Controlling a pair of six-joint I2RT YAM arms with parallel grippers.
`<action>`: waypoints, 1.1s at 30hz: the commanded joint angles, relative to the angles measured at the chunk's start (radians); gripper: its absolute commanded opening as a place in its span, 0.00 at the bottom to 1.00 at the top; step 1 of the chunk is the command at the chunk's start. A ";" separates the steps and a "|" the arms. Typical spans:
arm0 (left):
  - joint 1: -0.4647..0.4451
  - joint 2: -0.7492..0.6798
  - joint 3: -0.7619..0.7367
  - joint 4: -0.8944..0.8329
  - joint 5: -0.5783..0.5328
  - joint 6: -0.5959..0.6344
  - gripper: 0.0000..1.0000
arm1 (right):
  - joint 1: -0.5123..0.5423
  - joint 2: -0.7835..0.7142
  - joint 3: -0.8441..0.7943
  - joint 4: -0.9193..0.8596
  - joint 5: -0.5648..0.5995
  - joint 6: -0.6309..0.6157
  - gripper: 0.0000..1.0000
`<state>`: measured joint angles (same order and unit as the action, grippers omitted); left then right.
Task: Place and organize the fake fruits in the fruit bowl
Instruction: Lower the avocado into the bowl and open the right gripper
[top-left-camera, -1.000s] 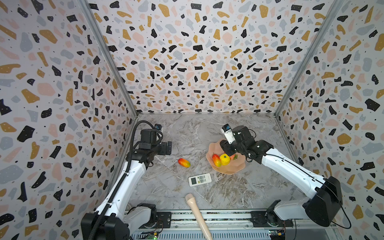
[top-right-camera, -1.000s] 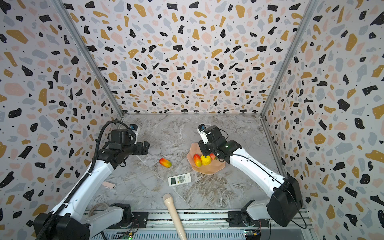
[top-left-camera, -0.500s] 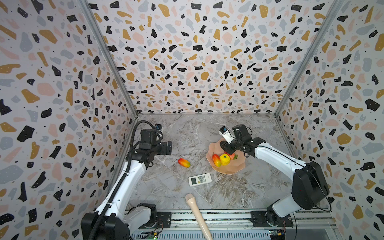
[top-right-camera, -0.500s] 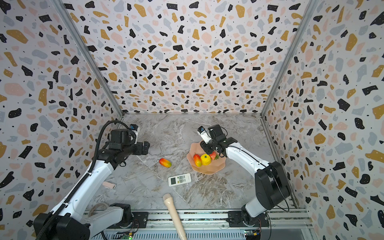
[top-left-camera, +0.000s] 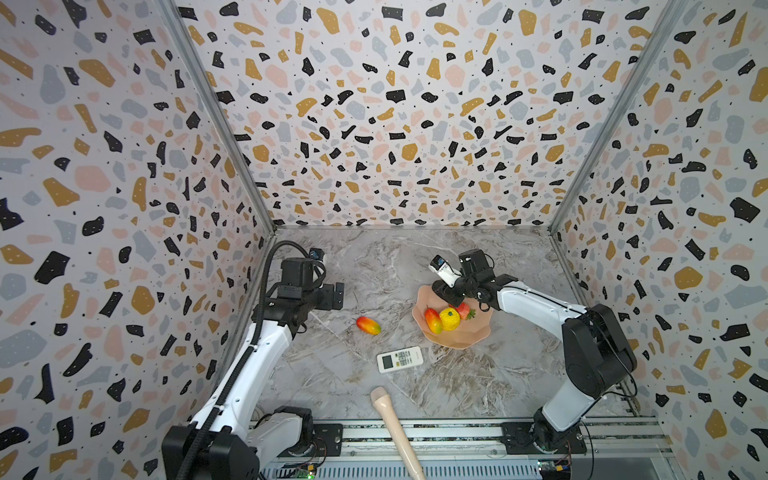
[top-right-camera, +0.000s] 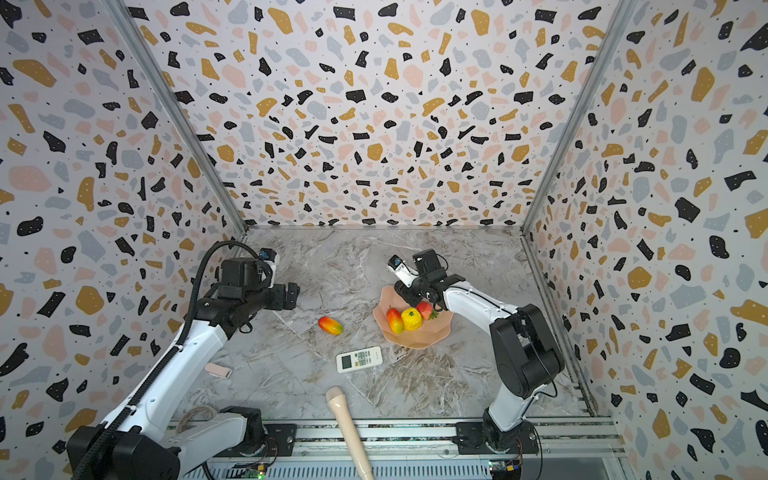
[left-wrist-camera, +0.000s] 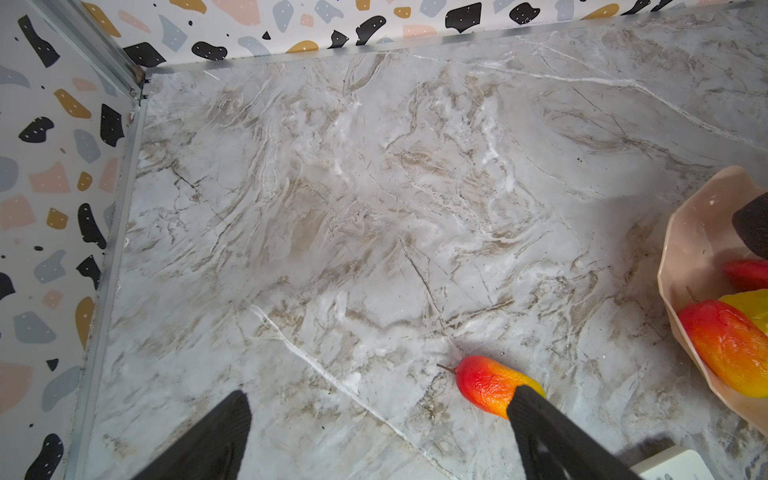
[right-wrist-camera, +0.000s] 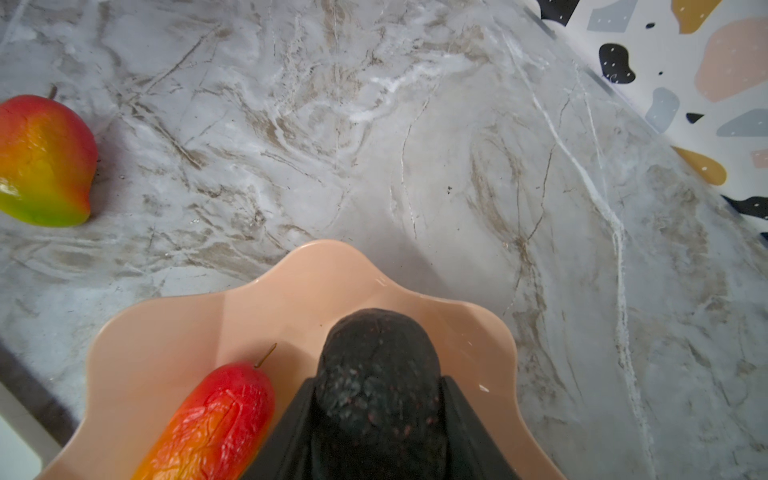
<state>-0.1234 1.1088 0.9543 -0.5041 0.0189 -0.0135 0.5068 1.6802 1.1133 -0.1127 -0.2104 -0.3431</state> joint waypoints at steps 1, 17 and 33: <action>0.007 0.008 -0.005 0.015 0.000 0.008 0.99 | -0.001 -0.016 -0.014 0.069 -0.009 -0.036 0.11; 0.007 0.011 -0.005 0.015 -0.001 0.008 1.00 | -0.001 0.020 -0.068 0.131 -0.007 -0.057 0.23; 0.007 0.006 -0.005 0.014 0.001 0.008 1.00 | -0.003 0.027 -0.031 0.100 0.006 -0.055 0.51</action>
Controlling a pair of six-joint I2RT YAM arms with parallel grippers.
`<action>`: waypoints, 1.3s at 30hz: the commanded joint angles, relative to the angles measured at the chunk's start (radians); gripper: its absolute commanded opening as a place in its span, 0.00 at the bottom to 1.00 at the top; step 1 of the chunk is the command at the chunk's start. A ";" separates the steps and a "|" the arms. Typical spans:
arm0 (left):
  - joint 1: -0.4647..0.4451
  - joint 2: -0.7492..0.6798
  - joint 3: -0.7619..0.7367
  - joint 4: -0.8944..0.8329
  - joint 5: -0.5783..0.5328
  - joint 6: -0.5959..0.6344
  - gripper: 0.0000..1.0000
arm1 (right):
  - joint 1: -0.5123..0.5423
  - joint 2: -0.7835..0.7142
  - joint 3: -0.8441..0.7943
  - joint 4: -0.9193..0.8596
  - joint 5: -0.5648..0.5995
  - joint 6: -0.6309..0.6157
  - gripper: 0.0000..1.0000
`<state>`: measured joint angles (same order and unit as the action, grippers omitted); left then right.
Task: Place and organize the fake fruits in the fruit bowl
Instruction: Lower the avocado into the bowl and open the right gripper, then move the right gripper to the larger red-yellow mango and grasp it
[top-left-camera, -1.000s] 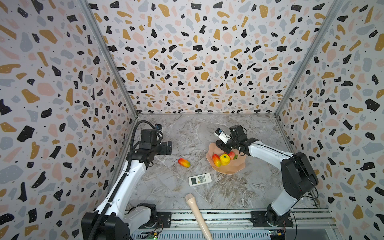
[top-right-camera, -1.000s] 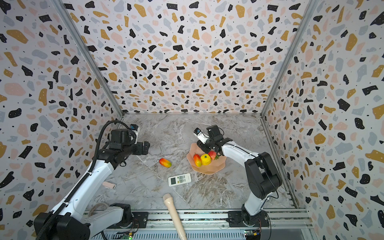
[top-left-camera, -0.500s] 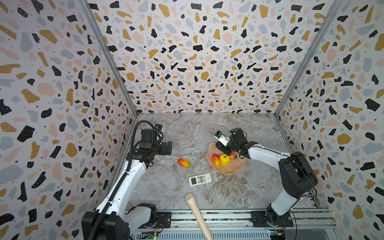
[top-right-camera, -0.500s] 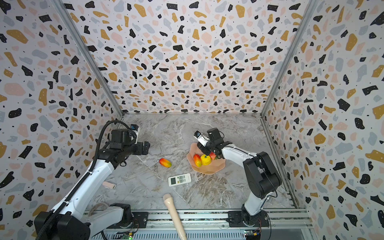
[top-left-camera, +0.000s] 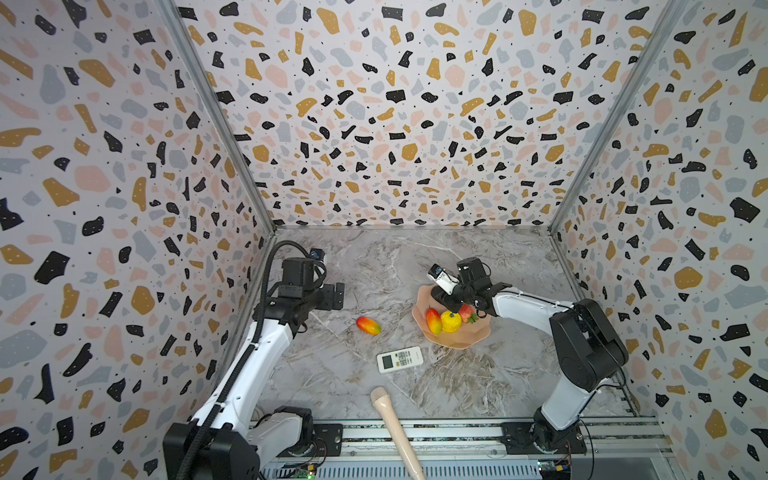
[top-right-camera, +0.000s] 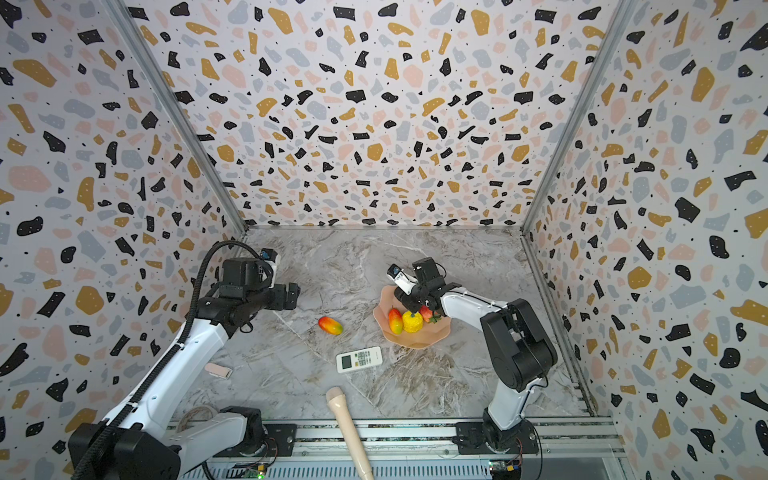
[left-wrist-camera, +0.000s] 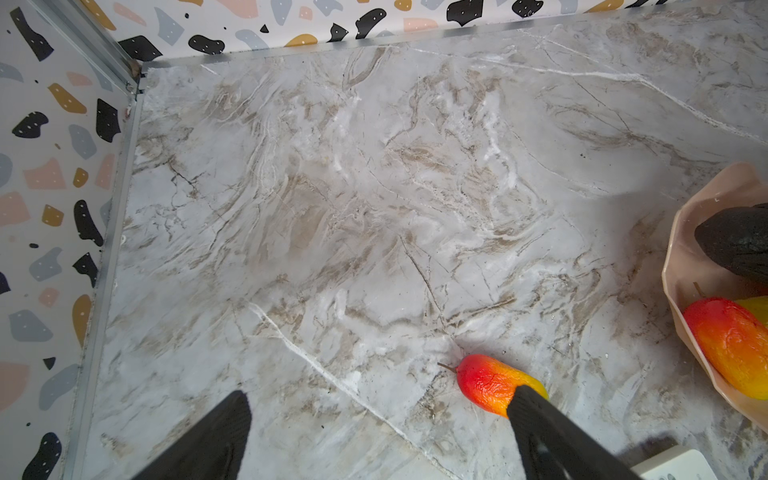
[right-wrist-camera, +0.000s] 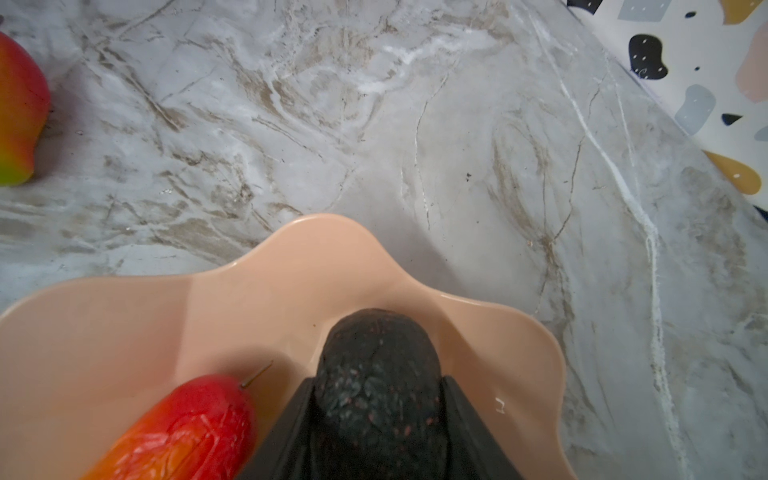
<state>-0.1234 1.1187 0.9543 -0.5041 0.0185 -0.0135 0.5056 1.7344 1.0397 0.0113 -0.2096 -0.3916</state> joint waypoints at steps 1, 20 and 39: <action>0.007 -0.003 -0.005 0.014 0.001 0.008 1.00 | -0.002 -0.031 0.047 -0.034 0.007 -0.009 0.53; 0.007 -0.003 -0.005 0.015 0.002 0.008 1.00 | 0.212 -0.144 0.221 -0.192 0.064 0.023 0.99; 0.007 -0.016 -0.008 0.017 -0.005 0.006 1.00 | 0.457 0.230 0.471 -0.217 0.125 0.411 0.99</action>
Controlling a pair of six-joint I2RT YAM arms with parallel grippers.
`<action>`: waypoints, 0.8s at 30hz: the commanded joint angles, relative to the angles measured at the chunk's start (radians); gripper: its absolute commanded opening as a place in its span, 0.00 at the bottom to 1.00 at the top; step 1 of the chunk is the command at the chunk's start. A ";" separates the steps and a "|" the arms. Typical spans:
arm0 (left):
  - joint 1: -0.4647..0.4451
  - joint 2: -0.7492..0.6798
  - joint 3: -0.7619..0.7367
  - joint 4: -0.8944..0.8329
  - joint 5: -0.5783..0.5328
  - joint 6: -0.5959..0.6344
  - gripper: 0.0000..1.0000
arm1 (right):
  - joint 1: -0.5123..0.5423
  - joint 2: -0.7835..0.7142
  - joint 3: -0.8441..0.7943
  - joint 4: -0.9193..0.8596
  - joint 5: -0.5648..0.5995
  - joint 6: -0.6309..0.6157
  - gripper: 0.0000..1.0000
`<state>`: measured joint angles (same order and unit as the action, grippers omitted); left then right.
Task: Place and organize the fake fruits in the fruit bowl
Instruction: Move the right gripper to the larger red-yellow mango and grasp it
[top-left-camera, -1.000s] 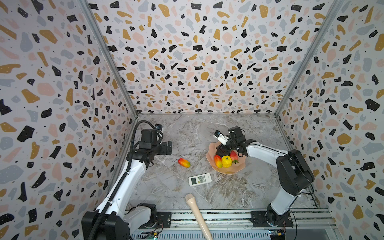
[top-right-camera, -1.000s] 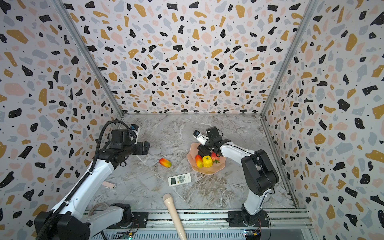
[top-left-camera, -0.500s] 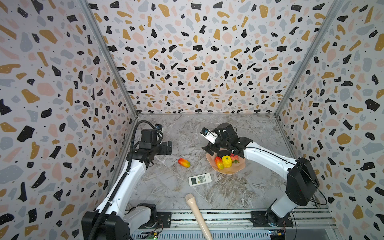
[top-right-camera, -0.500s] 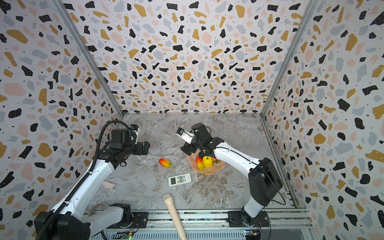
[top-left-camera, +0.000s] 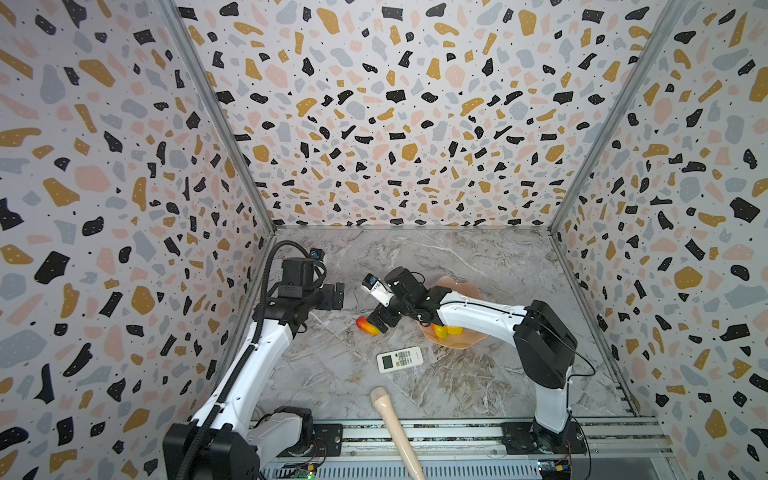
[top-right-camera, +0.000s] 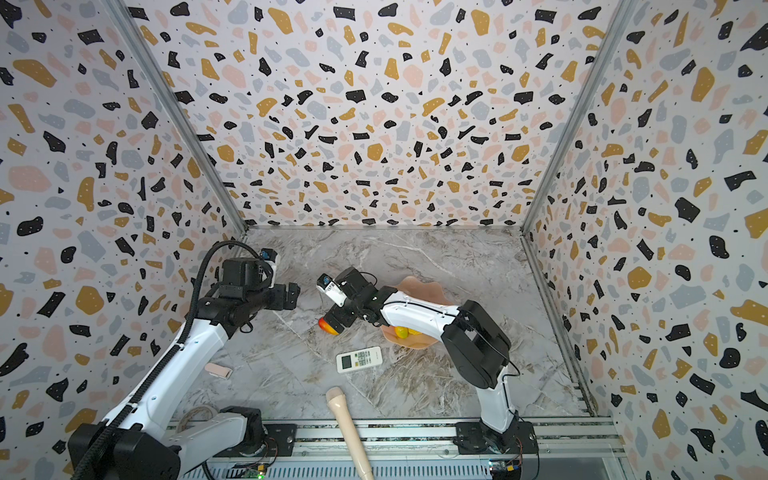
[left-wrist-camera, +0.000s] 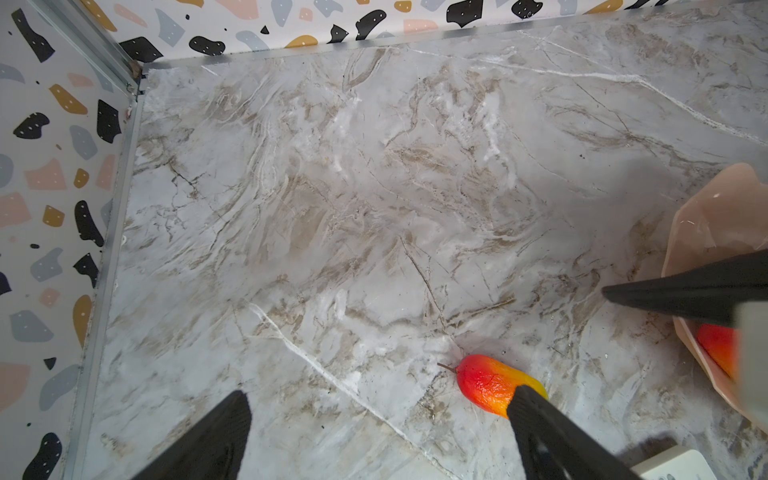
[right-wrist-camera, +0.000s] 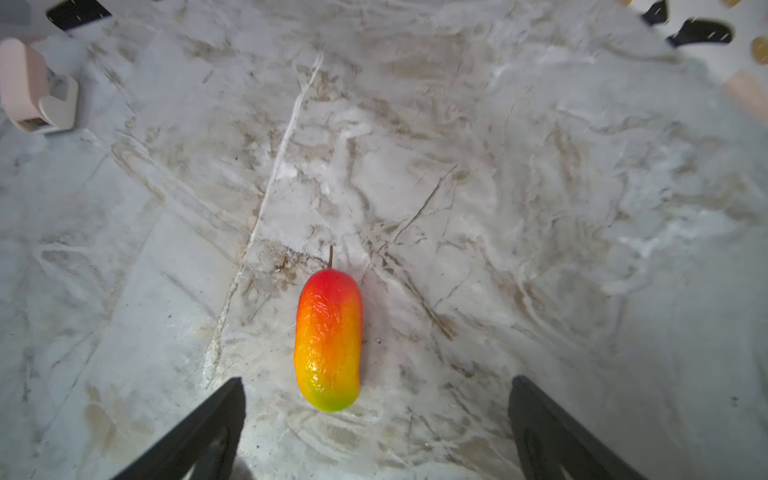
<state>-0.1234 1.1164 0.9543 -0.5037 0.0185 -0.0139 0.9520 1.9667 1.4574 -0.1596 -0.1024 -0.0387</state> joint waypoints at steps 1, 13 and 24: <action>0.007 -0.015 -0.008 0.017 -0.005 0.007 1.00 | 0.012 0.009 0.056 -0.045 0.007 0.059 0.99; 0.007 -0.018 -0.009 0.017 -0.011 0.007 1.00 | 0.024 0.194 0.163 -0.013 -0.118 0.070 0.80; 0.007 -0.020 -0.009 0.016 -0.009 0.007 1.00 | 0.024 0.217 0.182 -0.035 -0.097 0.063 0.40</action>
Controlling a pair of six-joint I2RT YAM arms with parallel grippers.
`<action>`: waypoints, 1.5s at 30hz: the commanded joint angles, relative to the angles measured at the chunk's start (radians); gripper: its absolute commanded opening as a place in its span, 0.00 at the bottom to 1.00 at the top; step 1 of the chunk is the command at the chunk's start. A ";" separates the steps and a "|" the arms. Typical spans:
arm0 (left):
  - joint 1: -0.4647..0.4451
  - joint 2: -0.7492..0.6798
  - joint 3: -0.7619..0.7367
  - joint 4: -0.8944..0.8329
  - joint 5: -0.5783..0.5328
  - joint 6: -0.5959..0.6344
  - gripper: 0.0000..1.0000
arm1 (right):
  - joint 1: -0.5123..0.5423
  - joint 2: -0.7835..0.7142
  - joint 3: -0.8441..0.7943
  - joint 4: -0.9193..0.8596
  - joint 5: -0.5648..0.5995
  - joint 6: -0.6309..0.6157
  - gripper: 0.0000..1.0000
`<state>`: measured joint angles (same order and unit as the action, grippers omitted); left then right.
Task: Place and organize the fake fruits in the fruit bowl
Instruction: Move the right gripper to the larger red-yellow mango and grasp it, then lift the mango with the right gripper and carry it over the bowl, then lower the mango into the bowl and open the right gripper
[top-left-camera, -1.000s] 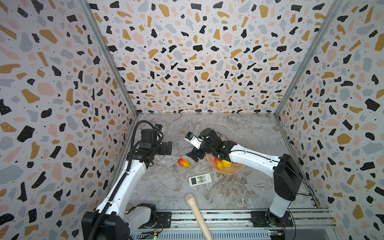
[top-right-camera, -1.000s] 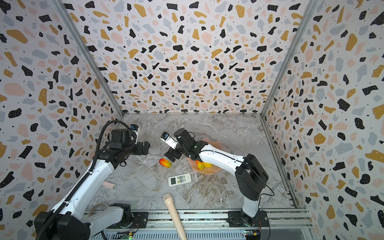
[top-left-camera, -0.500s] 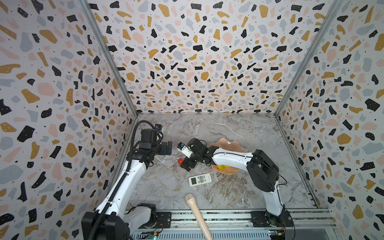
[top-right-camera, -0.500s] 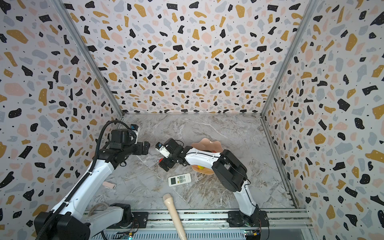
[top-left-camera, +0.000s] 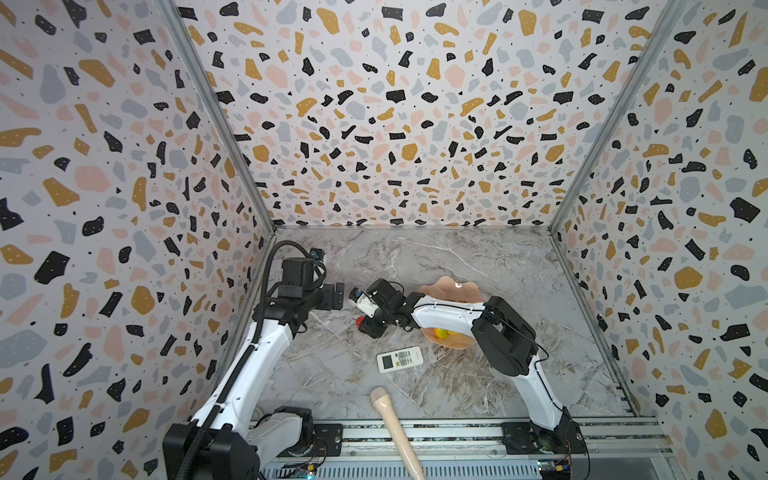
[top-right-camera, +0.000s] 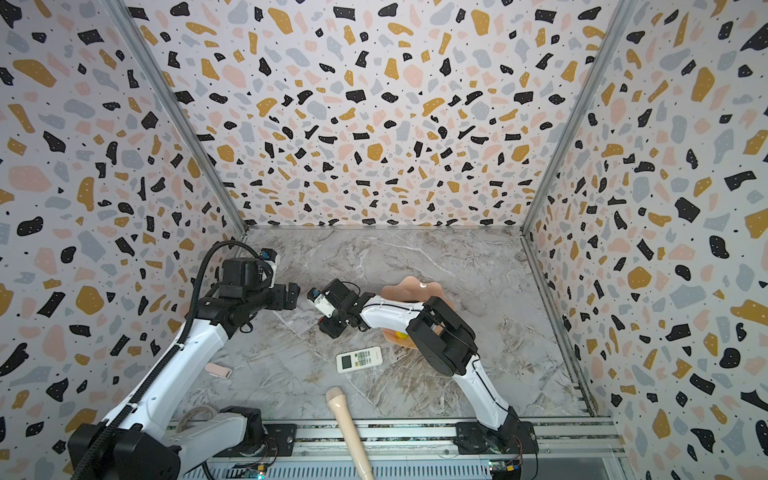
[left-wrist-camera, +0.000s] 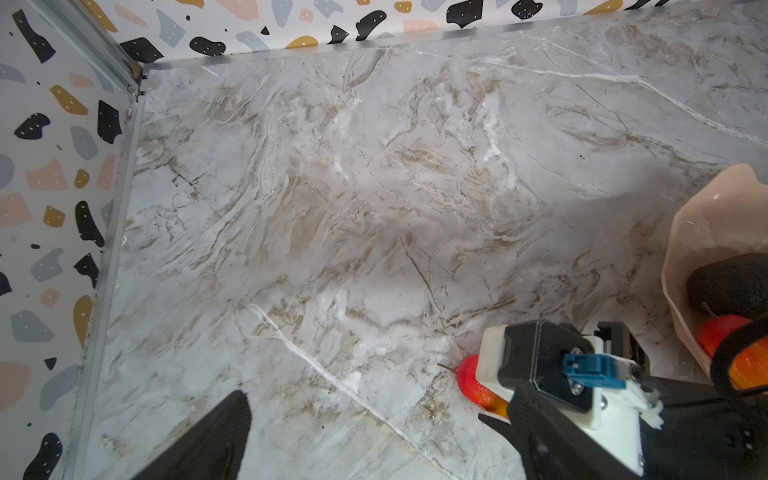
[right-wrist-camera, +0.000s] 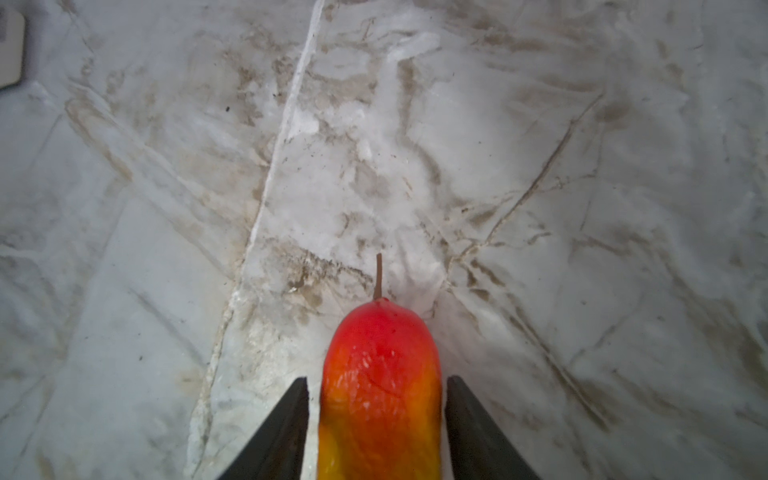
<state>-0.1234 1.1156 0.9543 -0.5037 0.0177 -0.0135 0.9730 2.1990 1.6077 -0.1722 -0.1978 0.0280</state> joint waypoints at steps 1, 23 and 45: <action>0.007 -0.020 -0.009 0.017 -0.009 0.006 0.99 | 0.003 -0.017 0.029 -0.024 -0.002 -0.007 0.34; 0.007 -0.014 -0.006 0.015 -0.003 0.008 1.00 | -0.215 -0.810 -0.483 -0.235 0.020 -0.298 0.00; 0.005 0.010 0.000 0.012 0.006 0.008 1.00 | -0.381 -1.008 -0.839 -0.154 -0.063 -0.622 0.01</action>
<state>-0.1234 1.1191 0.9543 -0.5037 0.0185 -0.0139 0.5930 1.1900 0.7700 -0.3290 -0.2359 -0.5724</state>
